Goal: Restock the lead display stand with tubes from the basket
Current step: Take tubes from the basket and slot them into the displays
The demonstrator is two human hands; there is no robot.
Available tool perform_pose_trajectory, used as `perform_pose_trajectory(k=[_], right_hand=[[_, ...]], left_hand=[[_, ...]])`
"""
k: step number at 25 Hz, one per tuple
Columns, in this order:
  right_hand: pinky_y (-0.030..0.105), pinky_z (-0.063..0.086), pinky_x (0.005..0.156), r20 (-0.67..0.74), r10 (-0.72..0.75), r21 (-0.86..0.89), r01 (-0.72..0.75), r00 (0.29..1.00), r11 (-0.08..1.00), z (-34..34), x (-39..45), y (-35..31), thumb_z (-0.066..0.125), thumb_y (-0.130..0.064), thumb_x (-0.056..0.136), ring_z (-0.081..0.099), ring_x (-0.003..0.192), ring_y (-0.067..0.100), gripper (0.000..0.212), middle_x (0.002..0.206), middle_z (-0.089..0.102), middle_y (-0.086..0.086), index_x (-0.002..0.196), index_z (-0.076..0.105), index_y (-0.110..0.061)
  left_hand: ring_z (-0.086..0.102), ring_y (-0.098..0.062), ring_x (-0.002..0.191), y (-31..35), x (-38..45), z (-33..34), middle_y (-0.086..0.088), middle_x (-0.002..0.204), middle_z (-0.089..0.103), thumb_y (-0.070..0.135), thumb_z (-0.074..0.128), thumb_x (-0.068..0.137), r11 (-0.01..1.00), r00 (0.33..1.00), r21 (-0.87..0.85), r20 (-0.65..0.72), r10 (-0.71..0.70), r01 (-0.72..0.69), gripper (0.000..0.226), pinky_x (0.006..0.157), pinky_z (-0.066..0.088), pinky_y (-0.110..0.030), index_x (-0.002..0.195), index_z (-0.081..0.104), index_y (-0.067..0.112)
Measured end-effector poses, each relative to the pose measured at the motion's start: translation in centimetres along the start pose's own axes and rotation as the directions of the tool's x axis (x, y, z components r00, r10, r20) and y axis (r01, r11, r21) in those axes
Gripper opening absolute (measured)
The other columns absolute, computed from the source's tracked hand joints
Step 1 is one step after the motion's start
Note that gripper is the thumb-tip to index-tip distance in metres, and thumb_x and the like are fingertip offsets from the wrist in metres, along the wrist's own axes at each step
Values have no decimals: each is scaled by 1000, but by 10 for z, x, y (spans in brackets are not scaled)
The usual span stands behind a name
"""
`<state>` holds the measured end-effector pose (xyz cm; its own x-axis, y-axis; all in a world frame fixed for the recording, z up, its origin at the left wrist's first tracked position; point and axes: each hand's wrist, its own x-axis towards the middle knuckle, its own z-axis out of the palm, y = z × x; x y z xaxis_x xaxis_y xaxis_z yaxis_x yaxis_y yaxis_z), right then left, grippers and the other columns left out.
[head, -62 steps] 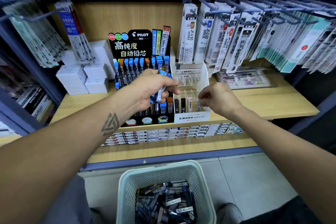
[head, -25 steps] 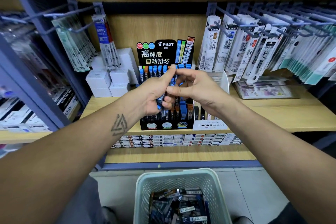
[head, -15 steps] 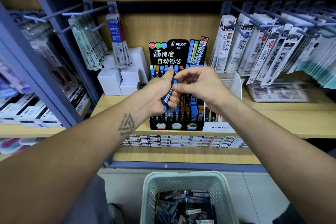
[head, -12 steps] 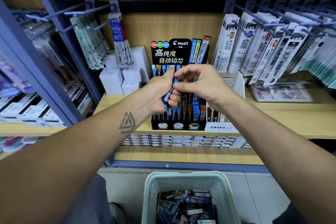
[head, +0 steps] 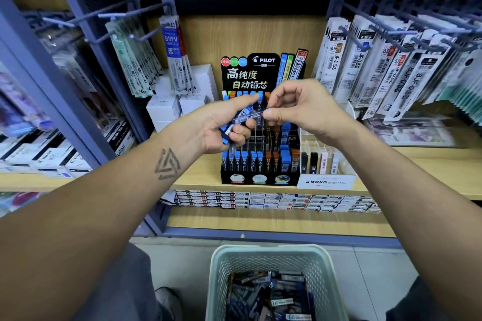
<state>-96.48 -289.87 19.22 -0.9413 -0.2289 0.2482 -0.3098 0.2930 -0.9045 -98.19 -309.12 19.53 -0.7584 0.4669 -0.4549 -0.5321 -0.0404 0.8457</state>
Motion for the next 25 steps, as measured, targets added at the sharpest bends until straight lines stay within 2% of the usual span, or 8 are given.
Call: perform_pose_trajectory(k=[2,5,8,11,14,18,20,25], right_hand=[[29,60,66,-43,106,150,-98,993,984,1,0,0,79,4,77,71,73,26,20,78,71,19,92,67,7],[27,62,70,-10,358,492,-308,934,815,9,1,2,74,6,79,74,74,24,17,82,73,19,96,69,4],[25,61,61,42,465,495,-423,884,759,16,1,0,73,1,82,73,66,22,16,80,74,19,99,71,3],[24,61,63,-96,436,471,-345,895,812,9,4,-2,73,3,83,73,68,21,18,83,75,20,101,72,2],[25,59,65,-266,290,210,-238,919,948,6,9,-3,69,5,87,73,69,20,14,82,74,16,97,72,-5],[33,61,76,-247,125,-224,-182,961,958,11,15,0,74,-1,86,75,73,20,17,81,74,7,85,72,-19],[37,61,82,-222,79,-313,-148,972,938,11,19,0,80,-7,82,74,78,19,20,80,75,2,79,74,-25],[27,59,80,-180,43,-370,-108,983,923,42,27,-1,82,-11,80,70,80,13,17,80,72,-4,79,73,-25]], left_hand=[[31,-3,38,2,-1,-7,1,60,49,24,60,99,999,999,28,-21,40,-39,16,32,23,-13,88,58,13],[35,-3,37,0,-2,-14,-3,65,56,14,68,93,988,988,98,-89,124,-115,10,32,25,-14,88,62,7],[37,-6,36,-2,-1,-16,-10,66,60,11,73,89,974,967,139,-157,201,-179,13,32,26,-16,87,62,6],[35,-6,35,-1,1,-18,-9,65,62,17,68,94,979,958,110,-213,191,-170,15,32,25,-15,87,58,8],[32,-4,33,6,2,-25,1,53,49,21,58,100,990,951,29,-278,139,-136,26,30,24,-15,77,51,12],[31,-4,35,13,-2,-33,4,52,42,20,56,101,988,947,-25,-289,140,-154,28,31,24,-15,74,49,15],[31,-4,35,13,-4,-34,3,52,42,20,56,101,988,946,-18,-290,142,-154,28,31,25,-15,74,49,14],[31,-4,35,15,-8,-41,4,49,43,19,55,101,988,939,9,-309,151,-156,29,32,23,-15,73,49,15]])
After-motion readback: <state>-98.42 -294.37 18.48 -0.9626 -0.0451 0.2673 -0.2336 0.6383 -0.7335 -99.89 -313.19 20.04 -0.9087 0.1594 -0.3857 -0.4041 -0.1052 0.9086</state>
